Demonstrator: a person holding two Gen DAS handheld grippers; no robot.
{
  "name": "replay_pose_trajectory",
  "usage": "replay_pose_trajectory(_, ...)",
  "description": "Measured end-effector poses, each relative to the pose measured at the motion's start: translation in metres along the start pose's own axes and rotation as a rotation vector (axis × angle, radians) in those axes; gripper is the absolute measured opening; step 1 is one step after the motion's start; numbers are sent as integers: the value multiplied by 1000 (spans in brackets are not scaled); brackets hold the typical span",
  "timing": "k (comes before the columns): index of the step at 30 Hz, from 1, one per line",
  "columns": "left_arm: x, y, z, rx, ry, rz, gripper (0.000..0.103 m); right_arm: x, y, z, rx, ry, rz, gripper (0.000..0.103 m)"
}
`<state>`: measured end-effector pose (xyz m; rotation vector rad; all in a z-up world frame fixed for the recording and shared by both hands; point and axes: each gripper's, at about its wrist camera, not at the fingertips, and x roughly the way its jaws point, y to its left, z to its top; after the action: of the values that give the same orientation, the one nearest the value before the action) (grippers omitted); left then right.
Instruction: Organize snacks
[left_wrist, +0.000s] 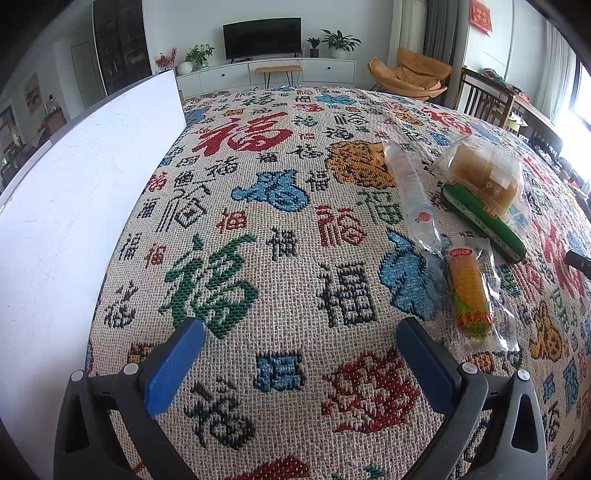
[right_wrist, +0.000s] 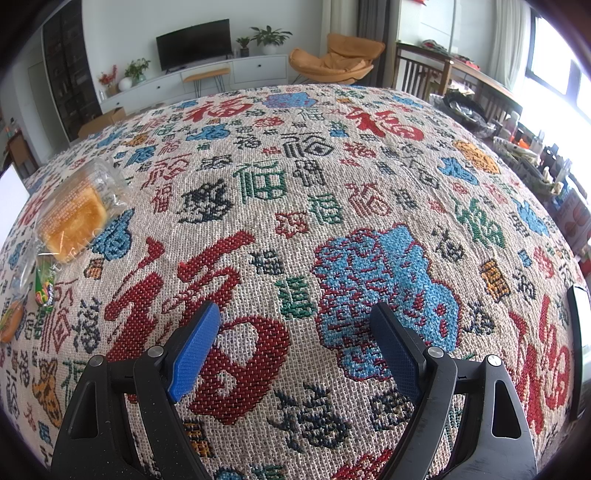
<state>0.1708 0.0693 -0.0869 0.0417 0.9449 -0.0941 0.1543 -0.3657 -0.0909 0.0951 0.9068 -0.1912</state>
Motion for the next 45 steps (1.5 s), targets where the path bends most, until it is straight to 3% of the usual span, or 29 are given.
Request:
replay_pose_trajectory(5, 2, 2, 5, 8, 41, -23, 103, 0, 0, 0, 0, 0, 1, 86)
replay_pose_trajectory(11, -7, 20, 48, -184, 51, -292, 103, 1, 0, 0, -1, 1, 3, 87)
replay_pose_trajectory(14, -1, 1, 80, -159, 72, -316, 101, 1, 0, 1, -1, 2, 4, 87)
replay_pose_trajectory(18, 25, -45, 112, -16, 109, -251, 79, 2, 1, 1, -3, 3, 4, 88)
replay_pose_trajectory(21, 52, -72, 116, 55, 171, -224, 66, 2, 1, 1, -3, 3, 4, 88)
replay_pose_trajectory(23, 54, -81, 116, 80, 137, -229, 46, 2, 1, 1, -3, 3, 4, 88)
replay_pose_trajectory(24, 55, -83, 116, 85, 132, -200, 18, 2, 1, 1, -3, 3, 3, 88)
replay_pose_trajectory(28, 48, -59, 110, 5, 131, -239, 17, 2, 1, 1, -3, 3, 4, 88)
replay_pose_trajectory(37, -17, 21, 43, -75, 99, -151, 17, 2, 1, 1, -2, 3, 3, 88)
replay_pose_trajectory(41, -15, 24, 10, -56, 96, -113, 19, 2, 0, 1, -2, 2, 4, 88)
replay_pose_trajectory(44, -11, 22, 1, -75, 29, -115, 30, 2, 0, 1, -1, 2, 4, 88)
replay_pose_trajectory(45, -10, 21, 0, -73, 8, -120, 42, 2, 0, 1, -2, 2, 4, 88)
